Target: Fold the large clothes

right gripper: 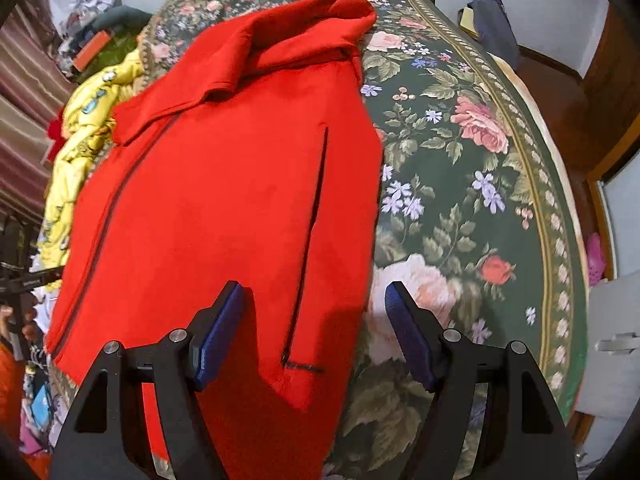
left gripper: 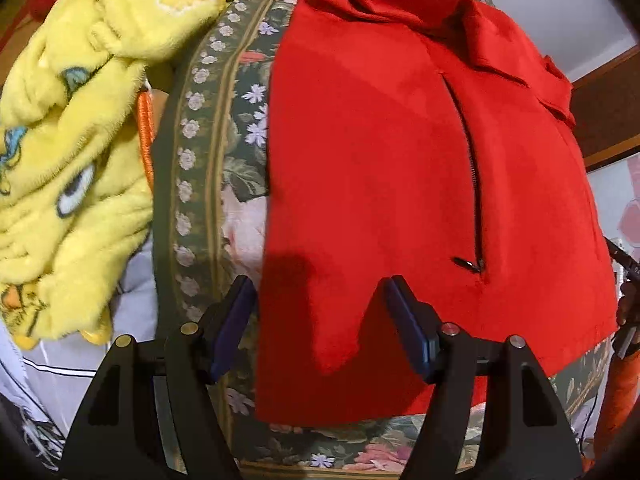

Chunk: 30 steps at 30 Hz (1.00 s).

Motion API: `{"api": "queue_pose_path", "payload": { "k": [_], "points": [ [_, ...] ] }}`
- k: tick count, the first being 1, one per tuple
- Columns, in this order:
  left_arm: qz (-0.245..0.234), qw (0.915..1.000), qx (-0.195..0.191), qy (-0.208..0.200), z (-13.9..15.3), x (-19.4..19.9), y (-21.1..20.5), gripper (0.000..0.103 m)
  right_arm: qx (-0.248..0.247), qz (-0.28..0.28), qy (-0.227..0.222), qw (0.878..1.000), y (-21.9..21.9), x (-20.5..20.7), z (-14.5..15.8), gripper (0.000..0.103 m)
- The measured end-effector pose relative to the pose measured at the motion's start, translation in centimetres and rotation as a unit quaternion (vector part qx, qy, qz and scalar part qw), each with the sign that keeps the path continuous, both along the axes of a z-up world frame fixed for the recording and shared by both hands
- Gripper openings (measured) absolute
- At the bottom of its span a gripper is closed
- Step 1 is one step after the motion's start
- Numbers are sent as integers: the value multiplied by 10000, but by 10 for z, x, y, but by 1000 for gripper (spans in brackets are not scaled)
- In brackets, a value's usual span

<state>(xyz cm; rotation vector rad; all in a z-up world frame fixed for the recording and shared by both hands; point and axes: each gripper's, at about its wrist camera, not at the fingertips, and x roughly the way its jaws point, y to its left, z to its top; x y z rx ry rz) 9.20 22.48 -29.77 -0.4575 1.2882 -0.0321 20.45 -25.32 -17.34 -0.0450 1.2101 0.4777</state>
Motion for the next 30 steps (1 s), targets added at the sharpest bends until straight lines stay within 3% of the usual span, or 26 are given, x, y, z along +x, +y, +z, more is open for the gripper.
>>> {"api": "queue_pose_path", "payload": {
  "k": [4, 6, 8, 10, 12, 15, 22, 30],
  "points": [
    [62, 9999, -81, -101, 0, -4, -8, 64, 223, 5, -43, 9997, -1, -4, -4, 70],
    [40, 9998, -65, -179, 2, -4, -13, 52, 369, 43, -29, 9993, 1, -5, -6, 66],
    [3, 9997, -68, -222, 5, -1, -19, 24, 441, 111, -34, 9990, 7, -5, -6, 58],
    [-72, 9997, -4, -238, 9, 3, -26, 10, 498, 209, -20, 9985, 15, -4, -5, 38],
    [-141, 9993, 149, -328, 16, 11, -34, 7, 549, 314, 13, 9980, 18, -2, -4, 20],
    [-220, 9976, 244, -601, 37, 20, -44, 5, 577, 403, -47, 9975, 22, -1, 1, 16],
    [-222, 9908, 192, -1319, 98, 42, -40, 4, 797, 540, -405, 9945, 31, 21, 28, 15],
    [242, 9792, -48, -2014, 157, 104, -1, 4, 969, 535, -1042, 9884, 48, 76, 72, 15]
  ]
}}
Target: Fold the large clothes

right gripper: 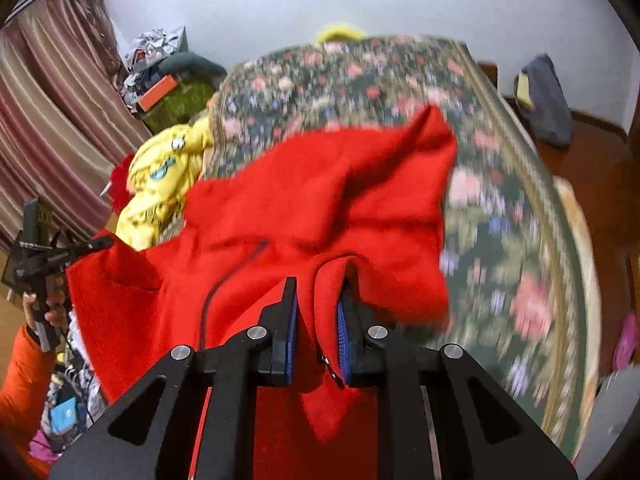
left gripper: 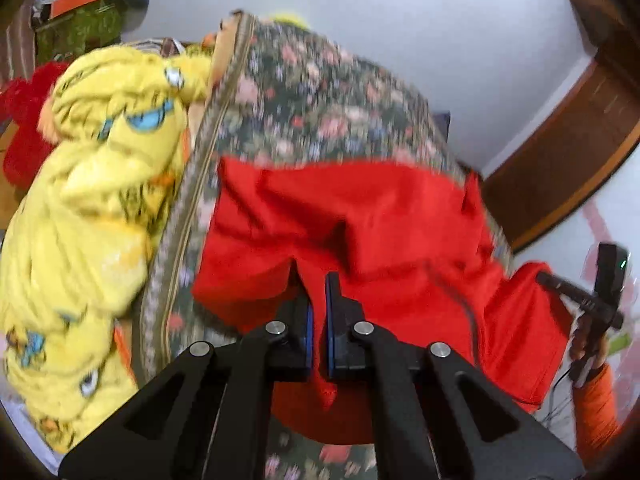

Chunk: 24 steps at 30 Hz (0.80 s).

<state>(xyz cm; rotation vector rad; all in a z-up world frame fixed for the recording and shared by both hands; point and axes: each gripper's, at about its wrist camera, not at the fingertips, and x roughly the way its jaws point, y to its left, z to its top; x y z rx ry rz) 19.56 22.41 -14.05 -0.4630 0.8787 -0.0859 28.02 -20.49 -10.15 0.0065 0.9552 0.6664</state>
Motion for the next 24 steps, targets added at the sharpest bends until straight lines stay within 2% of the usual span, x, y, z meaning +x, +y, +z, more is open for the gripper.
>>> {"api": "queue_pose_path", "payload": {
  "k": [4, 7, 9, 13, 15, 17, 20, 24],
  "points": [
    [303, 9990, 294, -167, 10, 44, 12, 4, 118, -319, -187, 9992, 3, 45, 12, 15],
    [590, 9975, 328, -212, 7, 77, 26, 4, 295, -631, -214, 9973, 3, 84, 19, 15],
    [795, 9962, 309, -190, 0, 96, 36, 4, 239, -817, -193, 9962, 7, 108, 15, 15],
    [1137, 9897, 866, 128, -26, 138, 48, 4, -199, -954, 7, 9952, 26, 146, -11, 16],
    [1128, 9868, 1110, 341, -43, 153, 50, 4, -183, -1044, 185, 9942, 27, 159, -25, 18],
    [1115, 9862, 1099, 537, -60, 163, 53, 4, -66, -1192, 346, 9922, 22, 168, -33, 19],
    [1092, 9848, 1064, 830, -79, 172, 56, 5, 214, -1462, 518, 9877, 7, 178, -35, 27],
    [1120, 9824, 1077, 1038, -81, 172, 60, 12, 53, -1769, 351, 9836, -9, 178, -19, 28]
  ]
}}
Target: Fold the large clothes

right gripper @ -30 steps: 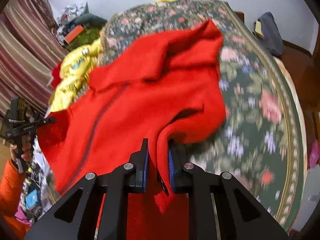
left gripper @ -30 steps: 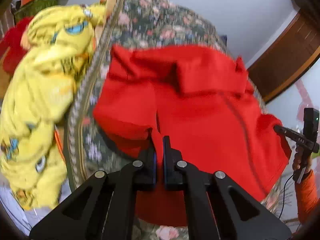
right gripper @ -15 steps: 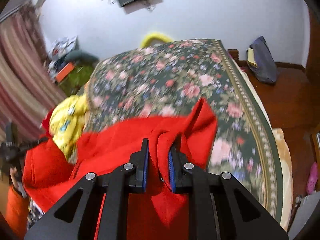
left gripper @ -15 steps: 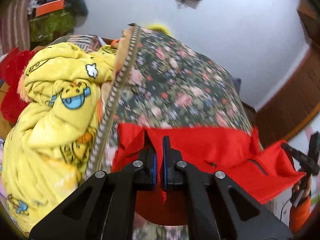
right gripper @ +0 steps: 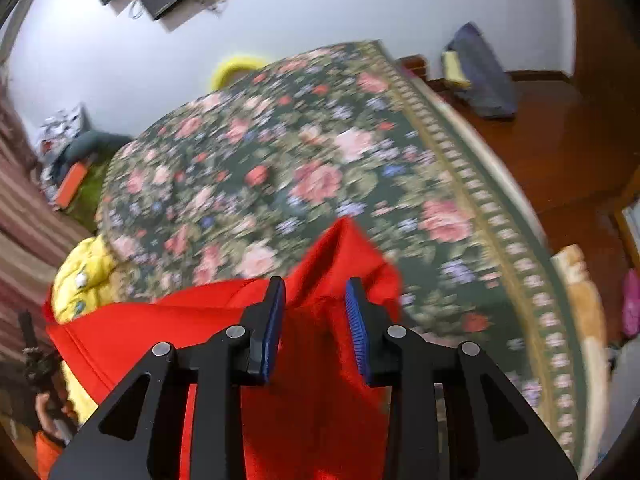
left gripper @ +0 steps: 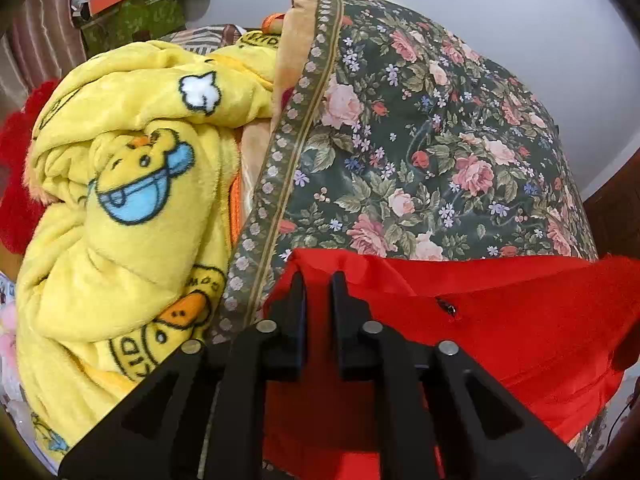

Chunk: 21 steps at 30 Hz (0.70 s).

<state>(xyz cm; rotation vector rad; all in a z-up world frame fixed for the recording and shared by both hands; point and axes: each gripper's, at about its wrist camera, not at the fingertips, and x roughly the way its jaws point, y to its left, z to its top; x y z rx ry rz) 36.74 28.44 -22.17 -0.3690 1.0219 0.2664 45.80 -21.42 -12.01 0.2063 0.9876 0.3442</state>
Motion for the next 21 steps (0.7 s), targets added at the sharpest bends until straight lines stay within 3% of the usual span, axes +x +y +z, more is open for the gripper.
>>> {"api": "queue_pose_path", "payload": {
  "k": [3, 5, 7, 11, 15, 21],
  "points": [
    [-71, 9997, 107, -207, 23, -11, -1, 15, 47, 64, -103, 9999, -14, -9, 17, 29],
    [-132, 9987, 318, -378, 40, -20, -6, 33, -148, 188, -252, 9994, -18, -22, 28, 30],
    [-199, 9969, 534, -545, 56, -30, -13, 42, -315, 346, -359, 9983, -17, -36, 33, 39],
    [-547, 9942, 716, -584, 72, -49, -34, 43, -501, 773, -449, 9947, -7, -67, 33, 43],
    [-991, 9910, 791, -440, 65, -66, -62, 44, -669, 1291, -465, 9883, 11, -96, 22, 43],
    [-1659, 9821, 889, 70, 21, -65, -112, 45, -1115, 1957, -344, 9737, 53, -116, -11, 43]
  ]
}}
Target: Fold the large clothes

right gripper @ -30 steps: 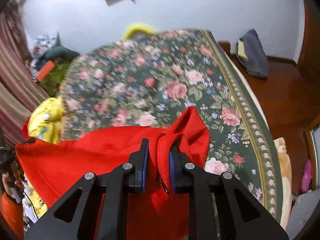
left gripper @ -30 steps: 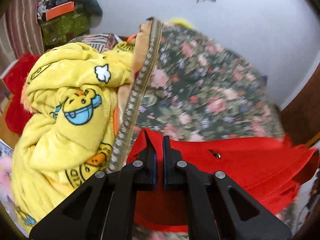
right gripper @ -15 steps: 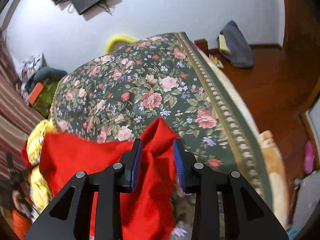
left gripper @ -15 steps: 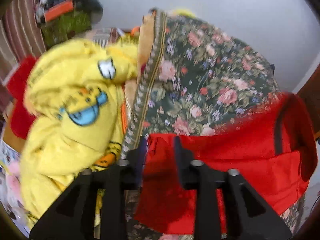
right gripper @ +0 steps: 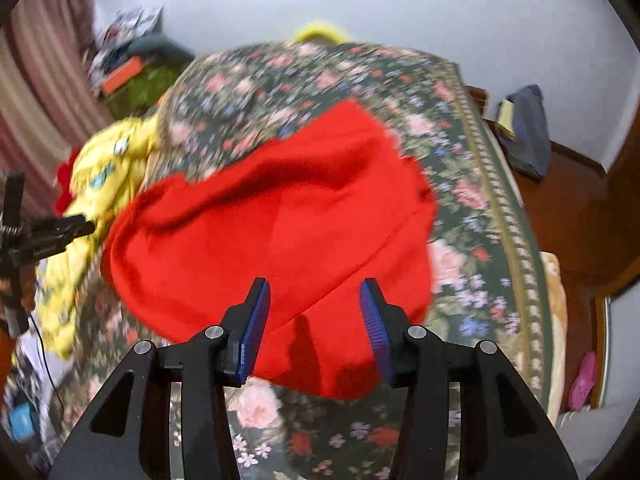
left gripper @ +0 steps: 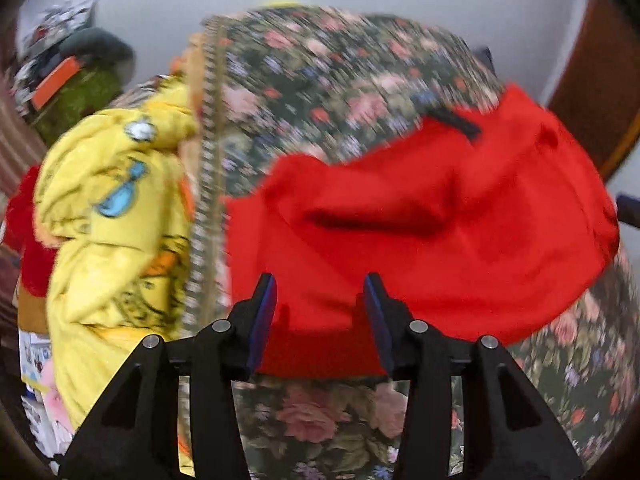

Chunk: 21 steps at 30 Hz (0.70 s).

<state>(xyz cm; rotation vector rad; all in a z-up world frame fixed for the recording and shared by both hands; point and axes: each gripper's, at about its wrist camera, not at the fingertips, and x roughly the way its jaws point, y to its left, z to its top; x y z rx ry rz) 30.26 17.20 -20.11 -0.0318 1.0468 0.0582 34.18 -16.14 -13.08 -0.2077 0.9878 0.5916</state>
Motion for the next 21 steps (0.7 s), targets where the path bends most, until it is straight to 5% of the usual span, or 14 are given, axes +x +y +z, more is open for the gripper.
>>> {"api": "queue_pose_path", "payload": {
  "k": [9, 13, 17, 21],
  "points": [
    [-81, 9997, -172, 157, -37, 56, -33, 45, -539, 572, -199, 9967, 71, 20, -37, 49],
    [348, 9993, -113, 19, -35, 98, -19, 45, -531, 478, -307, 9970, 89, 59, -37, 51],
    [1123, 9929, 348, -164, -25, 126, 23, 45, -592, -237, -392, 9972, 87, 98, -33, 52],
    [1467, 9890, 69, -156, -22, 115, 62, 45, -193, -467, -83, 9987, 71, 103, -31, 52]
  ]
}}
